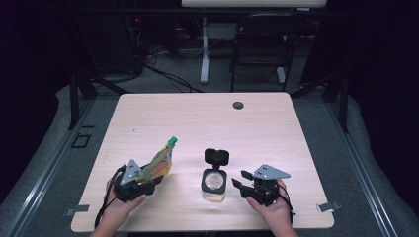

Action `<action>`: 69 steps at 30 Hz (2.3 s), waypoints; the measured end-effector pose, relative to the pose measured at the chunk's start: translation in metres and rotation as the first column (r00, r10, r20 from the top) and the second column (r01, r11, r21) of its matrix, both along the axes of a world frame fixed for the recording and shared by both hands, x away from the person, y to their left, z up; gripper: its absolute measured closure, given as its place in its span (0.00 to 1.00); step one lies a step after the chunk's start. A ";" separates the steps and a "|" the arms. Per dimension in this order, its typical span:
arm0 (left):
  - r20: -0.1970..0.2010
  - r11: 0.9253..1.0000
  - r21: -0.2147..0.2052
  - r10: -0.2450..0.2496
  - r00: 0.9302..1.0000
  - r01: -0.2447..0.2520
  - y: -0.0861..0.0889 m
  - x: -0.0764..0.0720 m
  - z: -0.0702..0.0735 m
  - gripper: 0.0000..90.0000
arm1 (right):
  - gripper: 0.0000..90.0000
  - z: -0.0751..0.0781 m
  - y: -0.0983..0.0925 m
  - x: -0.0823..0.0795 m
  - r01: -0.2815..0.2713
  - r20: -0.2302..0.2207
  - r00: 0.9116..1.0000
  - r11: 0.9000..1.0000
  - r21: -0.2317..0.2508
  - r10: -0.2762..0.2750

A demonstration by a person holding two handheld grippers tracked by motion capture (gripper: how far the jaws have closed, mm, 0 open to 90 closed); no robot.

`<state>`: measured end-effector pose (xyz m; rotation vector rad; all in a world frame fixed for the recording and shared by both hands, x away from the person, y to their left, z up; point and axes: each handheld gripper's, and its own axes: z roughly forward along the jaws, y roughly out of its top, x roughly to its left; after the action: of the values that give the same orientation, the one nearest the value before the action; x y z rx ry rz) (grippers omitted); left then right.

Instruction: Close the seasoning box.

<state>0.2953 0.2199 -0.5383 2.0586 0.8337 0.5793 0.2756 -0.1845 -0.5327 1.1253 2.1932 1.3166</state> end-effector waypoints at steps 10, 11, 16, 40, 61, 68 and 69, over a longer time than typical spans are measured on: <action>0.052 0.997 0.073 0.001 0.999 -0.005 -0.006 -0.005 0.004 0.45 | 0.59 0.002 0.002 -0.003 -0.001 0.035 0.999 1.000 -0.006 0.001; 0.060 0.996 0.086 -0.003 0.998 -0.003 -0.007 -0.006 0.004 0.45 | 0.59 0.002 0.002 -0.003 -0.002 0.036 0.999 1.000 -0.008 0.002; 0.088 0.990 0.139 -0.019 0.996 0.007 -0.012 -0.008 0.004 0.45 | 0.59 0.002 0.004 -0.004 -0.007 0.045 0.999 1.000 -0.013 0.008; 0.128 0.973 0.229 -0.069 0.989 0.038 -0.028 -0.013 0.007 0.45 | 0.70 0.032 0.028 -0.024 -0.055 0.242 0.963 0.967 -0.248 0.117; 0.196 0.930 0.368 -0.080 0.977 0.002 -0.028 -0.008 0.023 0.45 | 0.72 0.049 0.054 -0.043 -0.077 0.356 0.898 0.889 -0.451 0.258; 0.230 0.906 0.424 -0.102 0.968 -0.005 -0.033 -0.007 0.024 0.45 | 0.70 0.046 0.058 -0.047 -0.076 0.376 0.885 0.883 -0.464 0.274; 0.231 0.901 0.434 -0.109 0.967 -0.001 -0.033 -0.007 0.024 0.45 | 0.70 0.045 0.058 -0.046 -0.075 0.376 0.885 0.881 -0.467 0.275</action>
<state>0.2885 0.1864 -0.5142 2.3282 0.5268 1.0453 0.2292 -0.1265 -0.4873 0.4111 2.1269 0.9381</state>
